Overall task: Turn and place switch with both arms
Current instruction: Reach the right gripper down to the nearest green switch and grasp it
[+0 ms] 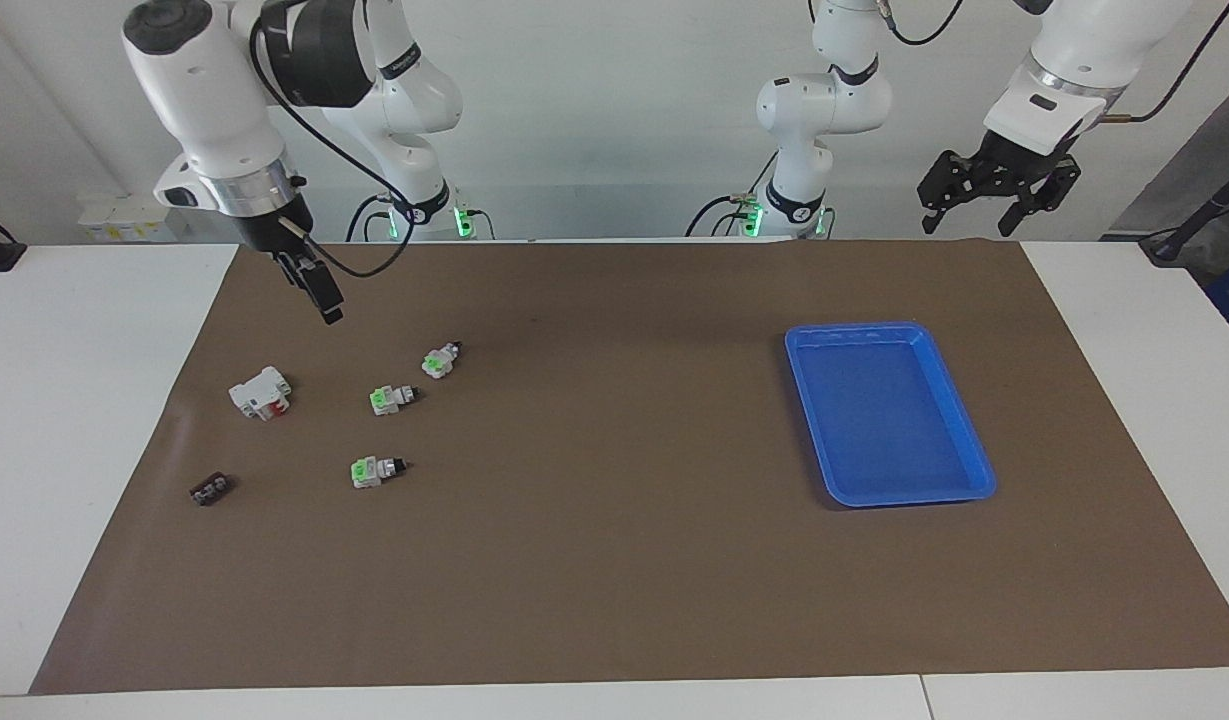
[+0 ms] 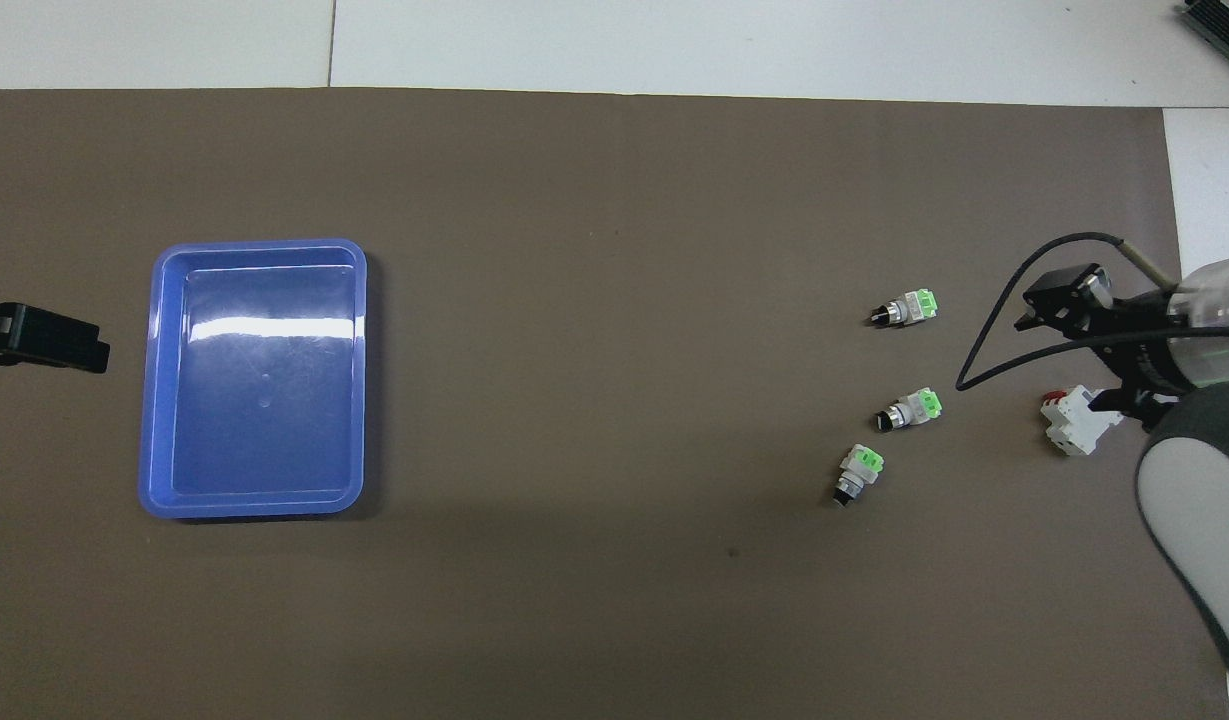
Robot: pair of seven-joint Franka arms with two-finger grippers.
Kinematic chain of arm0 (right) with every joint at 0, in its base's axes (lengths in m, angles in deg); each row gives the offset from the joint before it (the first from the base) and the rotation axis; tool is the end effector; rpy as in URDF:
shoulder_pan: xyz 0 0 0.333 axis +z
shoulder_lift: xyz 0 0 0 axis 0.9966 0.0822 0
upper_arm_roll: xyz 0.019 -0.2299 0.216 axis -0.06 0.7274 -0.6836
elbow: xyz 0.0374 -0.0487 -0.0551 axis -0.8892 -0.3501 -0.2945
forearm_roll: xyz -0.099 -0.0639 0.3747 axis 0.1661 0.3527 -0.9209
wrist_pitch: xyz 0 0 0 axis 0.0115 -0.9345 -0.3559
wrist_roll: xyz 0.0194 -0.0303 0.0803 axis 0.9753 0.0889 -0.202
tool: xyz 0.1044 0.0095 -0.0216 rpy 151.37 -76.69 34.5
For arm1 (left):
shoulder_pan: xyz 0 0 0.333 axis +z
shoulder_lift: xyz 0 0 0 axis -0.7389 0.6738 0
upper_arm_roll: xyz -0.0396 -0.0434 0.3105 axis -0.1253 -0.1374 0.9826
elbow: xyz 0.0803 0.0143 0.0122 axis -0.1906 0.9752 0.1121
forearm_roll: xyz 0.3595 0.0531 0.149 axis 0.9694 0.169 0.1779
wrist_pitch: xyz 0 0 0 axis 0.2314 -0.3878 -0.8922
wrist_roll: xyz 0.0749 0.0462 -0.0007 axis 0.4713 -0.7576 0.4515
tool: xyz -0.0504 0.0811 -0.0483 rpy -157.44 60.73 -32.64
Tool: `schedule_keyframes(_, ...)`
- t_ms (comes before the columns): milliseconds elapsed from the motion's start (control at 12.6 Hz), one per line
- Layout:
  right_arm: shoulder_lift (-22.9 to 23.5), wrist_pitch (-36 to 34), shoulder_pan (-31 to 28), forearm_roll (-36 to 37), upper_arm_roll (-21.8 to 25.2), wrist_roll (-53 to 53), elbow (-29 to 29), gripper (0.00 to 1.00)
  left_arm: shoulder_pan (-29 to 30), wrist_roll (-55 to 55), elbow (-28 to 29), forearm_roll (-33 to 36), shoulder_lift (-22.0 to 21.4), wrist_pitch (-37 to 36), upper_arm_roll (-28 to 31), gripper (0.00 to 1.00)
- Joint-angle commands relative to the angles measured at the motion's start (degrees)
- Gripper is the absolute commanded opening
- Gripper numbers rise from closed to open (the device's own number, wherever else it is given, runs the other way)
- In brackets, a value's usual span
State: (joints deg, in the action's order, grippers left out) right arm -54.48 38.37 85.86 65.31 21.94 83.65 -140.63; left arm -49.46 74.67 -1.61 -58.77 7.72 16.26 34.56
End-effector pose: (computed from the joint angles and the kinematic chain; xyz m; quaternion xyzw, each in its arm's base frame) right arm 0.5235 0.0226 0.5388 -0.8933 0.4492 -0.0163 0.0042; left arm 0.5219 -0.0407 0.6678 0.9980 -0.0616 -0.0137 0.0009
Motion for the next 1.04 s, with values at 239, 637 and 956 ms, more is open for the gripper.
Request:
schedule_keyframes(239, -1.5, 7.5, 5.9, -1.4, -0.3, 17.9, -13.4, 1.00, 0.4, 0.1, 1.5, 0.6, -1.4, -0.4, -0.2, 1.00)
schedule_keyframes(637, 1.2, 20.6, 9.0, -4.1, -0.3, 19.2, -24.7, 1.00, 0.4, 0.1, 1.5, 0.6, -1.5, -0.4, -0.2, 1.00)
schedule_keyframes(956, 3.4, 28.5, 10.1, -4.1, -0.2, 14.1, -30.1, 1.00, 0.4, 0.1, 1.5, 0.6, -1.5, -0.4, -0.2, 1.00)
